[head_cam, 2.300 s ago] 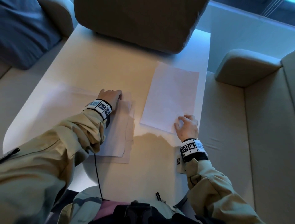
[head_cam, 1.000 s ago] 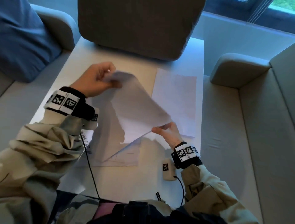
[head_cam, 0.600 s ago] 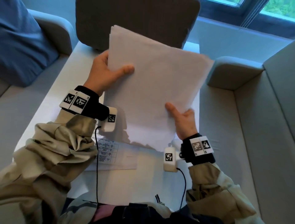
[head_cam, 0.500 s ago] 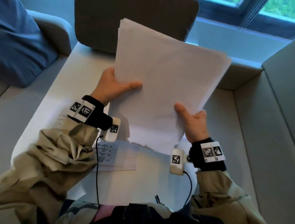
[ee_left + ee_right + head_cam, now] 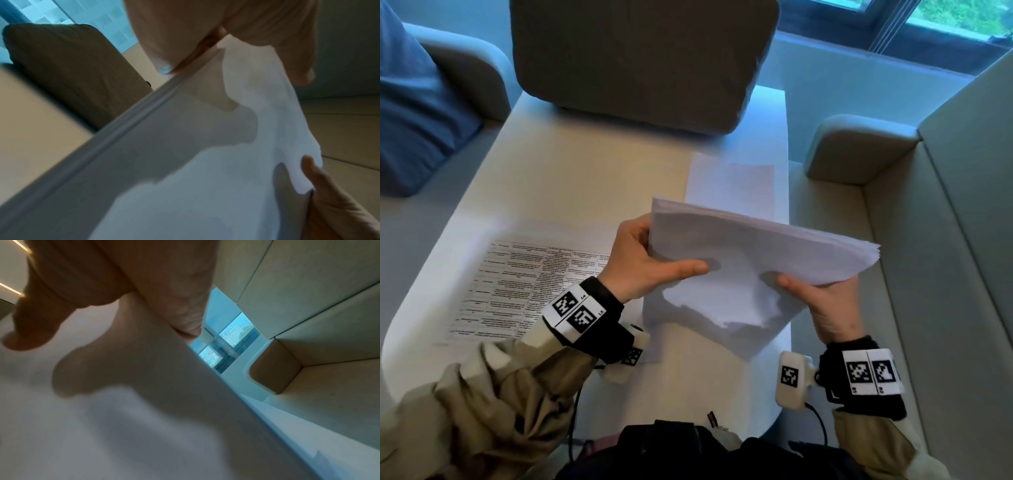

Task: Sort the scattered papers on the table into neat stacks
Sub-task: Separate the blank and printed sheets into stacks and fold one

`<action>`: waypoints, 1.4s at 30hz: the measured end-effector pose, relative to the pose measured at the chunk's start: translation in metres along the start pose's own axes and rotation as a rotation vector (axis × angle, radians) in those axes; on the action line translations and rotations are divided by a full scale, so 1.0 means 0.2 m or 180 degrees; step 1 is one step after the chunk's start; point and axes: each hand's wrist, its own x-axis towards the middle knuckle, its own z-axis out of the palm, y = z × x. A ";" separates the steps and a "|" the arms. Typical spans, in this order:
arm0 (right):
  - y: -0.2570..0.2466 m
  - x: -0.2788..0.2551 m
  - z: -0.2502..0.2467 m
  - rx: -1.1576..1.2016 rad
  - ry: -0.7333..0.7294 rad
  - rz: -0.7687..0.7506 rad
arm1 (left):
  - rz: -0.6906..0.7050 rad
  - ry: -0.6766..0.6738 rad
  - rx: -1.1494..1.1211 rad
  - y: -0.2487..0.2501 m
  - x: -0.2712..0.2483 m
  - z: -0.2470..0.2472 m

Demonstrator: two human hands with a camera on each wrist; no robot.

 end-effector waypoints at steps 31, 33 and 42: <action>-0.08 -0.18 0.03 -0.0192 0.0172 -0.0491 | 0.0266 -0.0636 -0.0094 0.08 -0.09 0.09; -0.10 -0.17 0.05 -0.0245 0.0458 -0.0540 | 0.0075 -0.0760 0.0009 0.11 -0.10 0.10; -0.14 -0.15 -0.06 -0.0208 0.0342 -0.0768 | 0.0502 -0.0177 0.0049 0.17 -0.05 0.12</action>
